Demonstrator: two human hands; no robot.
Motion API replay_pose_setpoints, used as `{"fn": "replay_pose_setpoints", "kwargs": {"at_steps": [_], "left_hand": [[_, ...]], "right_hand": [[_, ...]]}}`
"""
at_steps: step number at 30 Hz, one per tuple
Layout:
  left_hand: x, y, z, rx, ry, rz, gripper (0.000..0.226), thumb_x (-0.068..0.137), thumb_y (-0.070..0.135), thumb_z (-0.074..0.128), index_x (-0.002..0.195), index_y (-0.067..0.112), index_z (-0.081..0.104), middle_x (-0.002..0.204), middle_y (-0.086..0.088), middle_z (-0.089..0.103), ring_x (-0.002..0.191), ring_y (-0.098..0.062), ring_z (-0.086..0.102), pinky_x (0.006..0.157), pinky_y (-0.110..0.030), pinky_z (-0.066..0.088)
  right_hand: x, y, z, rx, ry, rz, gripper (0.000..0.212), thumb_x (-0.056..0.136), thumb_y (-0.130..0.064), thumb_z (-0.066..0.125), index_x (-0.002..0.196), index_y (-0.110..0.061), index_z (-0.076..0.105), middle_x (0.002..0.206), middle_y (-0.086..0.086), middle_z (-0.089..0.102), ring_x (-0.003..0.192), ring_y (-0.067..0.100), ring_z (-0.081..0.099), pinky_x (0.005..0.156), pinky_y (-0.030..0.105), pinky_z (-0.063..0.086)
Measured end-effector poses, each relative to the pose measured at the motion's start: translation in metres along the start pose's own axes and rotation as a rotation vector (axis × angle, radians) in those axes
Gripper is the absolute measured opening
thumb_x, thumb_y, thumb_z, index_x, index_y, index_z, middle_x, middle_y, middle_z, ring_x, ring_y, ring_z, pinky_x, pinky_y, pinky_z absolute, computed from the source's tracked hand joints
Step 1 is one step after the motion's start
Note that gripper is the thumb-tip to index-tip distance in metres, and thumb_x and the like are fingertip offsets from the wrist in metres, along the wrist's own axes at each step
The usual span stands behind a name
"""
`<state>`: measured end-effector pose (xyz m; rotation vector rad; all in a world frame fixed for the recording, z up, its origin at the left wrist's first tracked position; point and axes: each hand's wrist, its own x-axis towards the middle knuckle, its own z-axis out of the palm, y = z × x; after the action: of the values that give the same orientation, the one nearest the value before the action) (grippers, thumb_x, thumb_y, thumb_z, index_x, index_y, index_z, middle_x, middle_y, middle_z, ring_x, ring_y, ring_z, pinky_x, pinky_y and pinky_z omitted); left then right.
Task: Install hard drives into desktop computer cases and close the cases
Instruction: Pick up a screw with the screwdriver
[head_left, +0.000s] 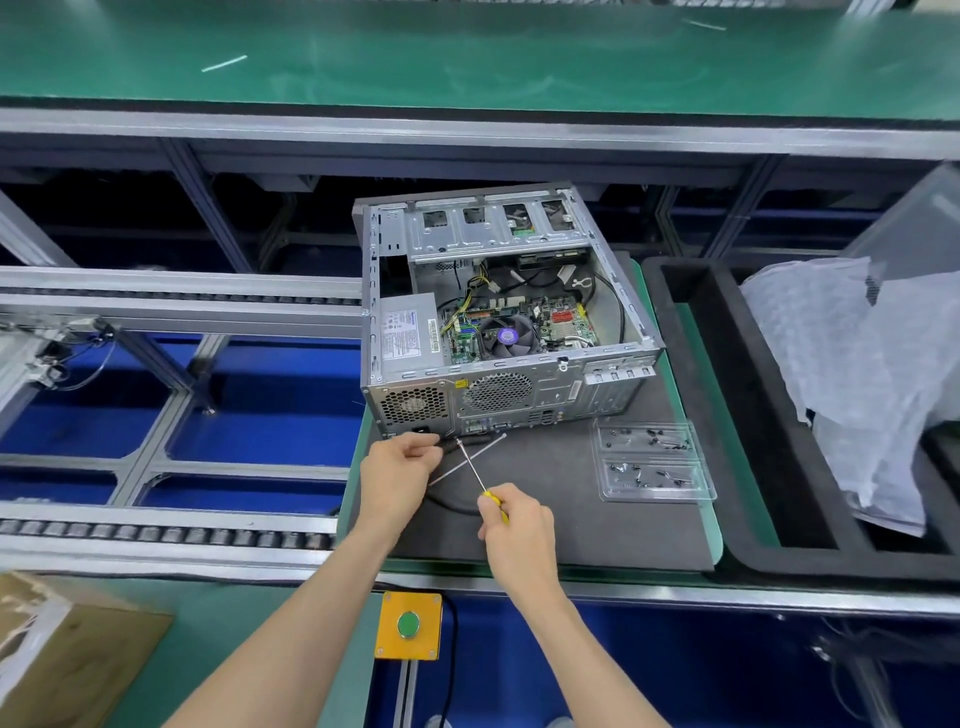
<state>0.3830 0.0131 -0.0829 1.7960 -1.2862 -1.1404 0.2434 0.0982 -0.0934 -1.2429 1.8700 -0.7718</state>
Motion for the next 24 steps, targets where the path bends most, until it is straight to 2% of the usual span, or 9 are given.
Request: {"fn": "replay_pose_setpoints", "kwargs": {"at_steps": [3, 7, 10, 13, 16, 19, 21, 23, 24], "left_hand": [[-0.002, -0.011, 0.002, 0.415, 0.005, 0.244, 0.033, 0.088, 0.018, 0.075, 0.121, 0.015, 0.070, 0.112, -0.004, 0.065, 0.105, -0.020, 0.060, 0.098, -0.035, 0.047], [0.001, -0.018, 0.000, 0.624, -0.030, 0.288, 0.040, 0.091, -0.001, 0.056, 0.123, 0.021, 0.068, 0.123, -0.004, 0.060, 0.117, -0.028, 0.050, 0.097, -0.040, 0.038], [0.000, -0.022, -0.012, 0.636, -0.022, 0.309, 0.051, 0.079, -0.015, 0.051, 0.109, 0.020, 0.074, 0.113, -0.003, 0.064, 0.106, -0.027, 0.052, 0.090, -0.038, 0.043], [0.000, -0.025, -0.019, 0.621, -0.011, 0.343, 0.051, 0.074, -0.022, 0.050, 0.096, 0.015, 0.077, 0.106, -0.005, 0.067, 0.101, -0.025, 0.052, 0.089, -0.036, 0.045], [-0.005, -0.018, -0.008, 0.628, 0.059, 0.355, 0.044, 0.075, -0.015, 0.058, 0.102, 0.014, 0.077, 0.108, -0.003, 0.068, 0.101, -0.024, 0.054, 0.091, -0.036, 0.047], [-0.013, 0.001, 0.010, 0.394, 0.126, 0.147, 0.029, 0.085, 0.009, 0.064, 0.109, 0.018, 0.076, 0.104, -0.001, 0.073, 0.101, -0.021, 0.062, 0.097, -0.039, 0.050], [-0.011, 0.013, 0.020, 0.239, 0.106, -0.044, 0.021, 0.087, 0.021, 0.068, 0.104, 0.017, 0.080, 0.095, -0.001, 0.077, 0.098, -0.022, 0.066, 0.094, -0.039, 0.054], [-0.005, 0.021, 0.026, 0.006, 0.056, -0.221, 0.012, 0.085, 0.019, 0.073, 0.090, 0.011, 0.081, 0.073, -0.003, 0.074, 0.068, -0.018, 0.065, 0.066, -0.032, 0.058], [-0.003, 0.024, 0.027, -0.090, 0.042, -0.298, 0.009, 0.084, 0.015, 0.075, 0.084, 0.007, 0.079, 0.063, -0.003, 0.070, 0.052, -0.016, 0.057, 0.050, -0.026, 0.051]], "right_hand": [[0.003, -0.001, -0.002, -0.022, 0.020, 0.006, 0.018, 0.101, -0.029, 0.049, 0.095, -0.022, 0.064, 0.078, 0.002, 0.069, 0.088, 0.026, 0.059, 0.079, 0.038, 0.049], [0.006, -0.001, -0.005, -0.043, 0.045, 0.026, 0.013, 0.101, -0.026, 0.048, 0.094, -0.024, 0.058, 0.078, 0.000, 0.065, 0.085, 0.020, 0.053, 0.069, 0.036, 0.039], [0.005, 0.001, -0.004, -0.071, 0.047, 0.019, 0.010, 0.101, -0.023, 0.050, 0.095, -0.022, 0.058, 0.076, -0.002, 0.063, 0.076, 0.016, 0.054, 0.061, 0.031, 0.036], [0.006, -0.003, 0.001, -0.094, 0.029, 0.017, 0.010, 0.101, -0.021, 0.052, 0.099, -0.019, 0.062, 0.080, -0.004, 0.064, 0.074, 0.012, 0.056, 0.062, 0.027, 0.039], [0.008, -0.005, 0.007, -0.115, 0.018, 0.025, 0.010, 0.102, -0.021, 0.053, 0.102, -0.018, 0.062, 0.083, -0.004, 0.063, 0.078, 0.013, 0.058, 0.066, 0.027, 0.040], [0.008, -0.008, 0.012, -0.120, 0.022, 0.023, 0.009, 0.102, -0.021, 0.053, 0.102, -0.017, 0.061, 0.084, -0.004, 0.061, 0.078, 0.012, 0.056, 0.062, 0.024, 0.037], [0.008, -0.011, 0.014, -0.110, 0.028, 0.018, 0.008, 0.102, -0.021, 0.052, 0.100, -0.018, 0.059, 0.084, -0.005, 0.061, 0.076, 0.010, 0.054, 0.058, 0.021, 0.034], [0.008, -0.014, 0.016, -0.107, 0.029, 0.017, 0.008, 0.103, -0.020, 0.052, 0.097, -0.018, 0.057, 0.085, -0.003, 0.061, 0.076, 0.011, 0.054, 0.062, 0.024, 0.035], [0.008, -0.015, 0.016, -0.104, 0.032, 0.018, 0.007, 0.103, -0.020, 0.052, 0.097, -0.018, 0.057, 0.086, -0.003, 0.061, 0.076, 0.012, 0.054, 0.063, 0.025, 0.035]]}}
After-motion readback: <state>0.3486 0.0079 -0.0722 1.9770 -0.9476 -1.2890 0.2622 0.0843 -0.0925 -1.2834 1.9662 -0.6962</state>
